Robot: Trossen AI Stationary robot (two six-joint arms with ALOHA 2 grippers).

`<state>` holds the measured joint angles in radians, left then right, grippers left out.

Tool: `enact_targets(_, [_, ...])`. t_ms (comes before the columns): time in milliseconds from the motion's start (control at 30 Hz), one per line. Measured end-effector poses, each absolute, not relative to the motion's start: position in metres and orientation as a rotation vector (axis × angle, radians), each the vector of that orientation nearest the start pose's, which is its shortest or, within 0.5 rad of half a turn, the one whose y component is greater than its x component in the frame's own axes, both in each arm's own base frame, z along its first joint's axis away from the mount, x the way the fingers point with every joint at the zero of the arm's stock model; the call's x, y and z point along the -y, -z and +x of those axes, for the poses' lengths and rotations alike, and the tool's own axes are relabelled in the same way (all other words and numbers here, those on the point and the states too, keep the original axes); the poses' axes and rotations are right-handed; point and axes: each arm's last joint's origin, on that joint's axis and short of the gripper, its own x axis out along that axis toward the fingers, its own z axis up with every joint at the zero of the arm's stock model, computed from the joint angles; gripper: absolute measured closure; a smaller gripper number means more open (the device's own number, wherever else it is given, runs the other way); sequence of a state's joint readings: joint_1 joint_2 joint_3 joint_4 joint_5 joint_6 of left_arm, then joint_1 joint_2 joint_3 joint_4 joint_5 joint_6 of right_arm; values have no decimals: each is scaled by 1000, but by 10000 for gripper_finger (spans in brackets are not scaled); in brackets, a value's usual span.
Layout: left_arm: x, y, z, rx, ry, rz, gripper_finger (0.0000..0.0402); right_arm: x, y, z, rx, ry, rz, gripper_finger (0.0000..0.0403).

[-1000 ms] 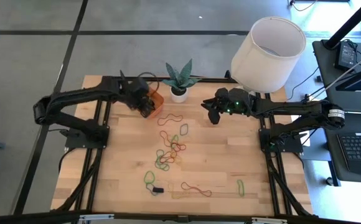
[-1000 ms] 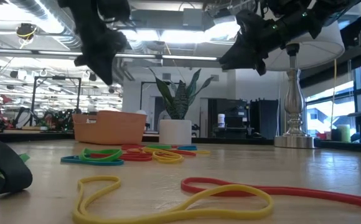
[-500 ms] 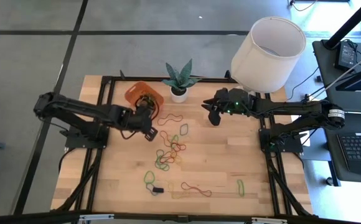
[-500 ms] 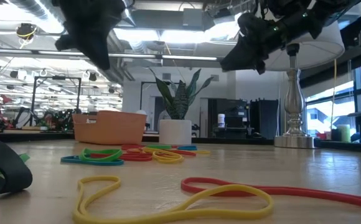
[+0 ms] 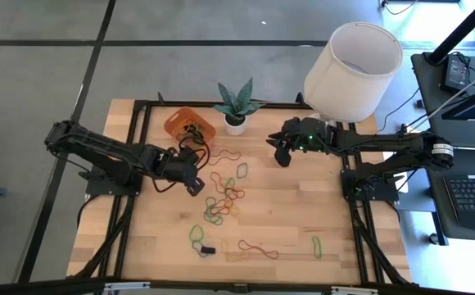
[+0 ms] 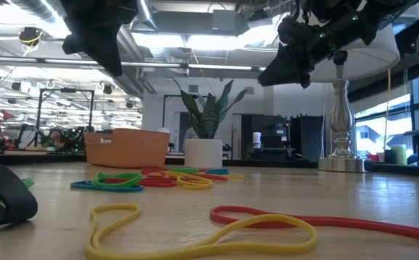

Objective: Pick and place rubber bands into bin
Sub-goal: Put the red rubber band into the orange bin

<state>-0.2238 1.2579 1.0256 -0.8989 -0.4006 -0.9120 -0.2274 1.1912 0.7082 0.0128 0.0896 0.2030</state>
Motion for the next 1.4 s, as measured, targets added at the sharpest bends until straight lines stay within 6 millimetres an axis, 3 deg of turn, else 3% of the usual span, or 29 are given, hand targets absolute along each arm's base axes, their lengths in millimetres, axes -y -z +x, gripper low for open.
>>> enact_targets(167, [45, -271, 227, -965, -514, -391, 399, 30, -244, 251, -460, 230, 163, 385])
enact_targets(367, [63, -257, 215, -1003, -464, -271, 400, -10, -241, 256, -478, 203, 178, 399])
enact_targets(500, [80, -243, 204, -1056, -397, -247, 401, -38, -246, 274, -530, 189, 195, 400])
enact_targets(767, [107, -237, 187, -1078, -274, -183, 400, -95, -248, 339, -787, 146, 89, 401])
enact_targets(1067, [123, -237, 177, -1082, -197, -134, 400, -146, -218, 383, -1154, 122, 63, 387])
enact_targets(1400, [134, -237, 169, -1070, -166, -116, 399, -188, -178, 407, -1201, -47, -109, 333])
